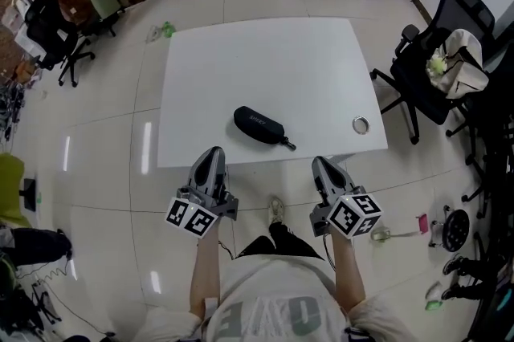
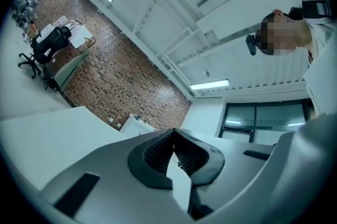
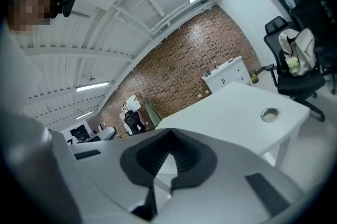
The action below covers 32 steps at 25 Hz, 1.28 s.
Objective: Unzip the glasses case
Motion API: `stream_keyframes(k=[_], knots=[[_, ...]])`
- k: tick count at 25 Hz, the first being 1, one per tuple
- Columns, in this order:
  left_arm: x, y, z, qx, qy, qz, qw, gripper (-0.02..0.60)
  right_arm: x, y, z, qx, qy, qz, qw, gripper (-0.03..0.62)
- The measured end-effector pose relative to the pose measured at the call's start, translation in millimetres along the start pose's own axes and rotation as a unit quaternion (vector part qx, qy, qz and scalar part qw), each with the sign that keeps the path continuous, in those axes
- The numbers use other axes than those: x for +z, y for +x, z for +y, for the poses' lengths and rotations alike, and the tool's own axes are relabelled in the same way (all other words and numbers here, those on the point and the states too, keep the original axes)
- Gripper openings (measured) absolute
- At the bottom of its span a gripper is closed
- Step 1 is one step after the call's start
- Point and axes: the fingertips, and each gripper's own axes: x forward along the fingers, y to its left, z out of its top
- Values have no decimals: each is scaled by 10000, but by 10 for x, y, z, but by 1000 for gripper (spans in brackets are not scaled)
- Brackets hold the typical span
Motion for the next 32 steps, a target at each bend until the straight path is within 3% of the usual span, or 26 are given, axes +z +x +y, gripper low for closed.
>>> stream_keyframes(k=[7, 16, 23, 28, 32], knots=[[-47, -1447, -872, -282, 279, -102, 9992, 3, -663, -1305, 585, 97, -53, -261, 9996, 0], [145, -3252, -2159, -286, 355, -239, 9987, 3, -1004, -3086, 1838, 529, -178, -744, 9957, 0], [145, -4344, -3071, -351, 537, -394, 9972, 3, -1529, -4363, 2213, 561, -166, -835, 9948, 0], [29, -5040, -3782, -395, 635, -230, 9969, 3, -1940, -5228, 2481, 409, -347, -880, 9947, 0], [-162, -5399, -4122, -375, 780, 35, 9962, 3, -2173, -5717, 2644, 367, -340, -830, 9953, 0]])
